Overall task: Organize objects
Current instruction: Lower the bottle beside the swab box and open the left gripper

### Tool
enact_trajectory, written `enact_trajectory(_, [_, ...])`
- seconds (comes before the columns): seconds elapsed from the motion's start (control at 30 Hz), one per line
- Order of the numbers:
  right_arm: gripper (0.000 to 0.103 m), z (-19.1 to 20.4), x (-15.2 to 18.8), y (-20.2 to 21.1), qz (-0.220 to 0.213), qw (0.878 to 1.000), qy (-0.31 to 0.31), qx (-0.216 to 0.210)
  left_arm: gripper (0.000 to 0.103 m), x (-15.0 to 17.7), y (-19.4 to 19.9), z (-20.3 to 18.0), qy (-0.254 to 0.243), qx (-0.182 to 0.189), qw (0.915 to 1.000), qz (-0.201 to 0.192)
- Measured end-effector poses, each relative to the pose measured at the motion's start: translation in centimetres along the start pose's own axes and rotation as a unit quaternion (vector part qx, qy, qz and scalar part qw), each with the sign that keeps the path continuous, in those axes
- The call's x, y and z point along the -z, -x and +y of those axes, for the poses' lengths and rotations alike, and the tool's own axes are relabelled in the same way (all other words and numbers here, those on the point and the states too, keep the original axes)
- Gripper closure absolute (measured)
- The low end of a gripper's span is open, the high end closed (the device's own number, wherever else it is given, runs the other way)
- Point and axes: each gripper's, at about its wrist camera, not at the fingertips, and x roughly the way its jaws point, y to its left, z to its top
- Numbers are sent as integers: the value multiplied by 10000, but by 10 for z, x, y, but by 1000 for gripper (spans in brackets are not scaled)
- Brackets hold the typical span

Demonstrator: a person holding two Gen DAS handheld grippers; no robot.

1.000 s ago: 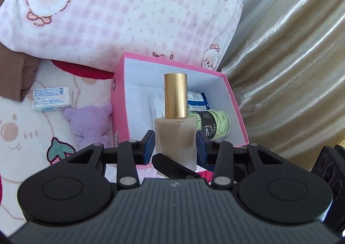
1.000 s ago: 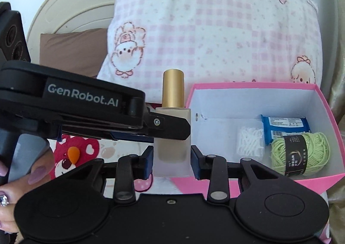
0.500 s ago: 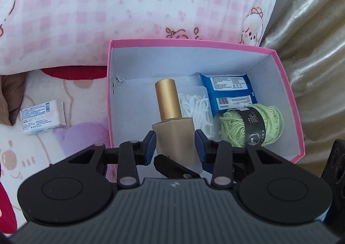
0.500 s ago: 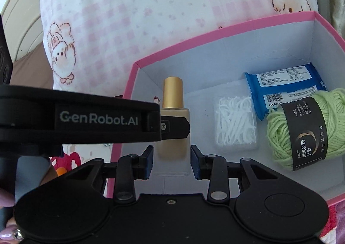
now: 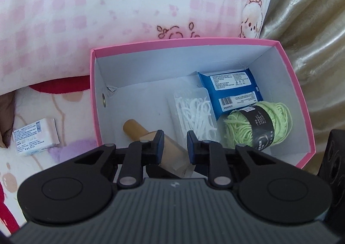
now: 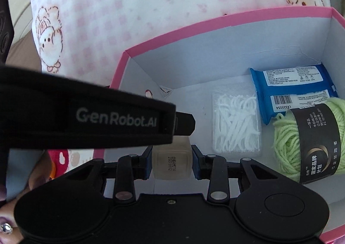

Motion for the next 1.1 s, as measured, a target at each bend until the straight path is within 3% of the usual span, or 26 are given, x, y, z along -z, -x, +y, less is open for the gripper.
enact_trajectory(0.17, [63,7,4,-7,51,9974,255,671,82,1,9,10,171,168,9994,-256])
enact_trajectory(0.27, [63,5,4,-12,124,9970,102,755,82,0,12,17,306,350,9982,-382])
enact_trajectory(0.57, [62,6,1,-21,138,9918,-288,1241,82,0,28,28,422,399,9965,-606])
enact_trajectory(0.7, [54,14,7,-12,20,9898,-193,1413,82,10,38,31,433,383,9962,-657])
enact_trajectory(0.93, [53,42,26,38,-516,9906,104,1266,78,41,83,33,158,125,9979,-611])
enact_trajectory(1.1, [53,61,38,85,-664,9912,429,1062,76,64,120,47,222,227,9983,-492])
